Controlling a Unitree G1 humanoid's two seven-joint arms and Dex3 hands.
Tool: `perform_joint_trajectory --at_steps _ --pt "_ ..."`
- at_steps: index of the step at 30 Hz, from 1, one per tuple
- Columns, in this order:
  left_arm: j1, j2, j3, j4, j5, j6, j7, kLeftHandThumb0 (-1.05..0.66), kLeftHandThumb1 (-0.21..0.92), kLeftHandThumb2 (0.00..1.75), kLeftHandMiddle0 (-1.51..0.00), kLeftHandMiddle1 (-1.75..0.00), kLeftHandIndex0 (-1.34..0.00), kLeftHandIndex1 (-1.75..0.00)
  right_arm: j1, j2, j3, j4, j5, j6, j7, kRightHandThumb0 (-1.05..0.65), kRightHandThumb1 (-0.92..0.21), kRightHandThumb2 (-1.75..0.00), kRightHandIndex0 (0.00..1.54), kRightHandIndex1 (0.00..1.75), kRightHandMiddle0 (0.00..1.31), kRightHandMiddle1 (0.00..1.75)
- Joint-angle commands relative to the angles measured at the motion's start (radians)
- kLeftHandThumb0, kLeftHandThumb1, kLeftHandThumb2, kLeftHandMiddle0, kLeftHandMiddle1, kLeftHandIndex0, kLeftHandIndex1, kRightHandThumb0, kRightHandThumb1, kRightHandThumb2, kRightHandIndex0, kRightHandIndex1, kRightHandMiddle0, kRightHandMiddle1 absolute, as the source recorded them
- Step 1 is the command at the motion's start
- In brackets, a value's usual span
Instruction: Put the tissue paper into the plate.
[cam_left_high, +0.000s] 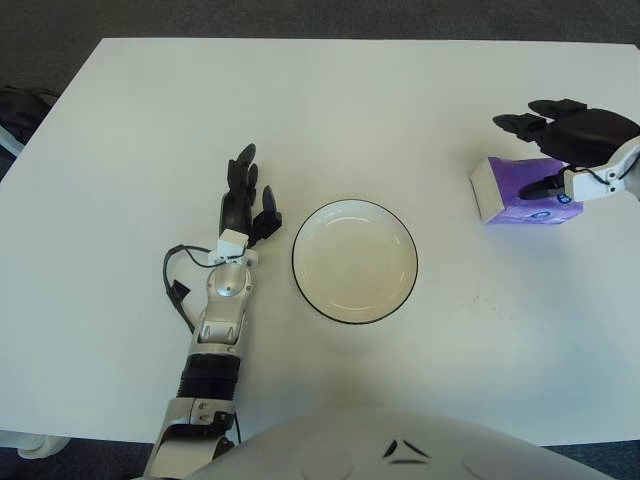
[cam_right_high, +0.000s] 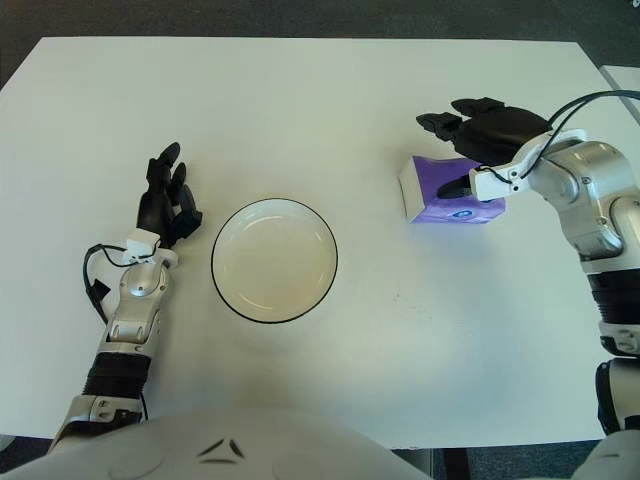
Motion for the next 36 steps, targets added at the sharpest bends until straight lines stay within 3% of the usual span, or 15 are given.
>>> perform_joint_trajectory --at_steps 1,15,20,36 --pt "0.045 0.007 -0.001 0.054 -0.005 0.038 -0.016 -0.72 0.92 0.94 -0.31 -0.01 0.00 -0.51 -0.021 -0.026 0.001 -0.015 0.021 0.002 0.041 -1.05 -0.92 -0.29 0.00 0.00 0.00 0.00" --pt "0.044 0.007 0.001 0.065 -0.005 0.024 -0.011 -0.71 0.92 0.94 -0.31 -0.01 0.00 -0.53 -0.040 -0.046 -0.005 -0.013 0.048 -0.013 0.122 -1.05 -0.92 -0.09 0.00 0.00 0.00 0.00" --pt "0.043 0.009 0.003 0.072 -0.007 0.017 -0.013 -0.71 0.92 0.94 -0.31 0.00 0.00 -0.51 -0.030 -0.043 -0.004 -0.010 0.032 -0.011 0.107 -1.05 -0.92 -0.05 0.00 0.00 0.00 0.00" --pt "0.040 0.012 0.008 0.082 -0.012 0.002 -0.015 -0.70 0.92 0.93 -0.32 -0.01 0.00 -0.51 0.013 -0.019 0.005 0.003 0.023 0.001 0.058 -1.05 -0.92 -0.15 0.00 0.00 0.00 0.00"
